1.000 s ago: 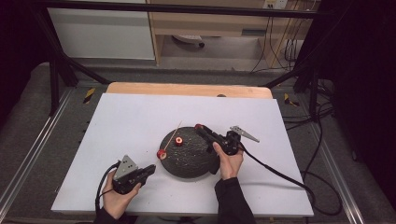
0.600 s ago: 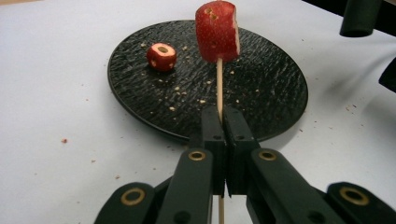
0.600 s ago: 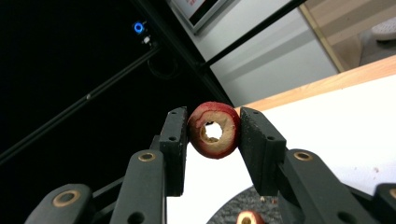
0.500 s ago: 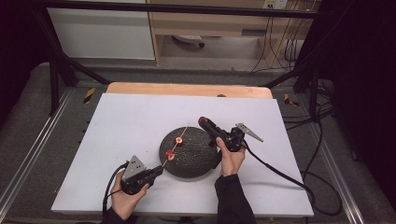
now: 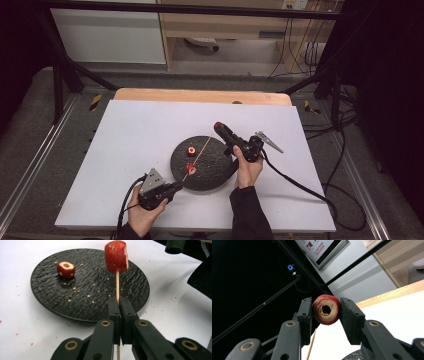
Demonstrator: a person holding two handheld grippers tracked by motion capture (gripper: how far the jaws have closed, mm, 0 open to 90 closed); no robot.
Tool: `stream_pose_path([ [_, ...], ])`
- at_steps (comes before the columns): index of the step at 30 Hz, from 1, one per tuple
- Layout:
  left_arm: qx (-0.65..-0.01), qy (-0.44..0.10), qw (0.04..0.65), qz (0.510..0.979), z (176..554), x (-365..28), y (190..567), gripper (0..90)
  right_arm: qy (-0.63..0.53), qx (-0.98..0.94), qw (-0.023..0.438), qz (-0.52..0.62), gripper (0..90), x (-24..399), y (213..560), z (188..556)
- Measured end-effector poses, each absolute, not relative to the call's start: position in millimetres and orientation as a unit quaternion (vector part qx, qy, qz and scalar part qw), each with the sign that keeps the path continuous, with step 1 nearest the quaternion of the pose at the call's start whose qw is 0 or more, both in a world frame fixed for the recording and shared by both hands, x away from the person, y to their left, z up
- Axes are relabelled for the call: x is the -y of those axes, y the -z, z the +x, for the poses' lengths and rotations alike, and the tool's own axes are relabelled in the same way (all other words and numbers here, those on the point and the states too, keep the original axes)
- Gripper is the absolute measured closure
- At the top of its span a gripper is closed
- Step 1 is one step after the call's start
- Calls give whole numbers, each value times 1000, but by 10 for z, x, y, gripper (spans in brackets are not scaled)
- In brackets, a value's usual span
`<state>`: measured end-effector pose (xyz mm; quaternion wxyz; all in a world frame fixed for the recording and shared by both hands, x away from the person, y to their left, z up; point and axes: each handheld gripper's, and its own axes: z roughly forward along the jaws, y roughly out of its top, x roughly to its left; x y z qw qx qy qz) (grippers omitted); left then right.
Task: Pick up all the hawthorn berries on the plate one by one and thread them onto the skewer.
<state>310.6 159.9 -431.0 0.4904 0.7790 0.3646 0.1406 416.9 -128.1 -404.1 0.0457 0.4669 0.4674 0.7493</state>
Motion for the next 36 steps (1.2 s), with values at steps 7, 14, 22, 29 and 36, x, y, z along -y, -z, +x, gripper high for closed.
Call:
stream_pose_path([
  [7, -365, -141, 492, 778, 3119, -1546, 4320, 883, -754, -464, 44, 462, 638, 1281, 4038, 4160],
  [14, -364, -144, 495, 775, 3131, -1530, 4319, 884, -758, -461, 38, 460, 638, 1275, 4044, 4153],
  [22, -365, -147, 502, 770, 3133, -1488, 4311, 884, -760, -459, 34, 459, 638, 1268, 4051, 4146],
  [29, -379, -145, 509, 759, 3155, -1409, 4282, 885, -761, -456, 29, 460, 639, 1253, 4068, 4134],
  [36, -385, -142, 517, 752, 3192, -1350, 4249, 886, -758, -461, 24, 460, 639, 1231, 4097, 4119],
])
